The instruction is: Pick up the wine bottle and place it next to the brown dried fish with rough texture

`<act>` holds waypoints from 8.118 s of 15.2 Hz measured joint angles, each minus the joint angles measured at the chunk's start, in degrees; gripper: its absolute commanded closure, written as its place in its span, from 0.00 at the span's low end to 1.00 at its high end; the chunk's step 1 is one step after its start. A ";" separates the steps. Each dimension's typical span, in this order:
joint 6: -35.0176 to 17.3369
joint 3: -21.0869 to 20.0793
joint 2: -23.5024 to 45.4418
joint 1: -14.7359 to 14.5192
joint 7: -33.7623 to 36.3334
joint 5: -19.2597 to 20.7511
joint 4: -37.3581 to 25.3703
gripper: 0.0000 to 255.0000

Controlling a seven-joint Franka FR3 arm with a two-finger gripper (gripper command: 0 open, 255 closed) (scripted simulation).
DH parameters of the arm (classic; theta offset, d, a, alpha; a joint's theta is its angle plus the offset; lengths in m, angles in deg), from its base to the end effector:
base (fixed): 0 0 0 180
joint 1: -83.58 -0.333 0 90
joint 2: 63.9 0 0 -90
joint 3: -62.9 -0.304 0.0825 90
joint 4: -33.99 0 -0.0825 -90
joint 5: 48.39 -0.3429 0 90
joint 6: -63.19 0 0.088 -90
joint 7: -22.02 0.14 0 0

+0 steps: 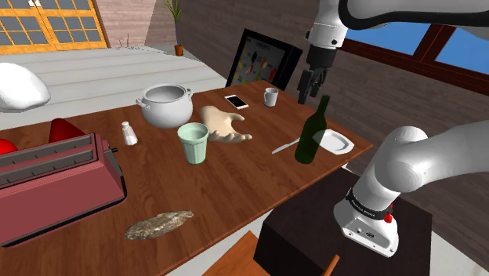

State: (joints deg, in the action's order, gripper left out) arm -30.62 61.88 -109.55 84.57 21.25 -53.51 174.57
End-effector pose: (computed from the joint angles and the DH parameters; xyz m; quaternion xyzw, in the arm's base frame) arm 0.2744 0.0129 0.5159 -0.9992 -0.0008 0.0094 0.0383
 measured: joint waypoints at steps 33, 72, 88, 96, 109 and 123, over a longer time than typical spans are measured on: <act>-5.27 10.27 4.26 9.32 -5.96 12.44 4.92 1.00; 18.83 8.61 9.60 8.48 -7.09 10.75 -24.48 1.00; 30.55 8.49 16.53 8.14 -8.07 10.29 -43.12 1.00; 37.33 8.55 21.50 7.96 -8.67 10.01 -54.87 1.00; 51.14 9.94 34.10 8.06 -11.24 9.49 -81.26 1.00; 43.21 1.01 26.62 3.88 4.57 5.08 -65.44 1.00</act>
State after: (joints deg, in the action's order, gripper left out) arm 12.59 62.89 -82.94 88.45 25.82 -48.43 109.13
